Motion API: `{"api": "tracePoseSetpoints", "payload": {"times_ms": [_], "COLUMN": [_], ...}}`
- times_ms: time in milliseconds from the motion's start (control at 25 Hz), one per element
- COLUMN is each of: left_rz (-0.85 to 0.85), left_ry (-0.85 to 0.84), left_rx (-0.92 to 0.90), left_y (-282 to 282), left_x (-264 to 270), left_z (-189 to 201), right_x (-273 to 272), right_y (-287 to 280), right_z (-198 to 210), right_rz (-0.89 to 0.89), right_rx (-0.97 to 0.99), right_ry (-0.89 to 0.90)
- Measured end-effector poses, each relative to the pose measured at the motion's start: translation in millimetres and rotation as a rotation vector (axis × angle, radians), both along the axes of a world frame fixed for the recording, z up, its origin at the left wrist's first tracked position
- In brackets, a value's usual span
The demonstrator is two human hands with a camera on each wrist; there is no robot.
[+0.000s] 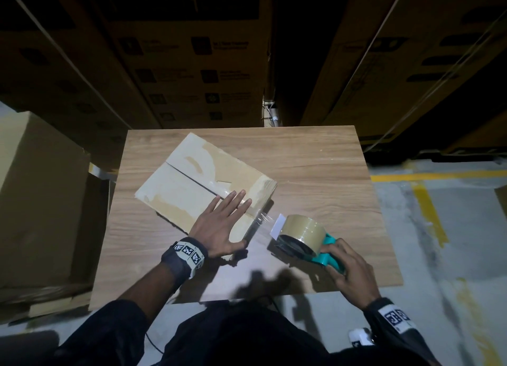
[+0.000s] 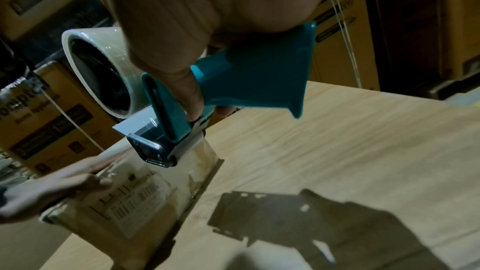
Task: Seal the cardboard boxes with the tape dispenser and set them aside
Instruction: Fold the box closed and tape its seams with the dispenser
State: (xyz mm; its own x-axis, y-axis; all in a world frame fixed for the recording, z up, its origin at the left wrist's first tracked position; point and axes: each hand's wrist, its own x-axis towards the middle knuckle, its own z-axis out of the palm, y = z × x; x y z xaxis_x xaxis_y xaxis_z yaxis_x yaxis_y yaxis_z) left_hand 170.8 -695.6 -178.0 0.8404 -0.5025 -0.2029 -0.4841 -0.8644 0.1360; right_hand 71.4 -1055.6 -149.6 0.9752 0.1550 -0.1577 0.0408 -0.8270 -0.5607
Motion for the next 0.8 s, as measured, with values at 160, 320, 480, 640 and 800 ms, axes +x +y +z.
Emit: {"api": "tracePoseSetpoints", "payload": {"times_ms": [160,320,480,640,800], "left_rz": [-0.113,-0.142,-0.139,-0.139,-0.145], "left_ry": [-0.001,0.015,0.03,0.048,0.06], "left_rx": [-0.016,-0.06,-0.032,-0.027,-0.023], "left_y": [-6.1,-9.8,-8.0,-8.4,-8.7], "left_x": [-3.5,-6.2,-5.5,-5.7,-4.4], "left_z": [-2.1,-2.6,-2.6,-2.2,-3.2], "right_x": [10.5,26.0,29.6,28.0,38.2], "right_y": [15.8,34.7,50.4,63.0,65.1], "right_z": [-29.9,-48.0,-75.7,-103.0,-102.7], "right_rz": [0.004,0.03,0.043,0.095,0.188], "right_rx": [0.006,0.057,0.09,-0.083,-0.168], "right_ry": [0.028,0.052,0.048,0.067,0.085]}}
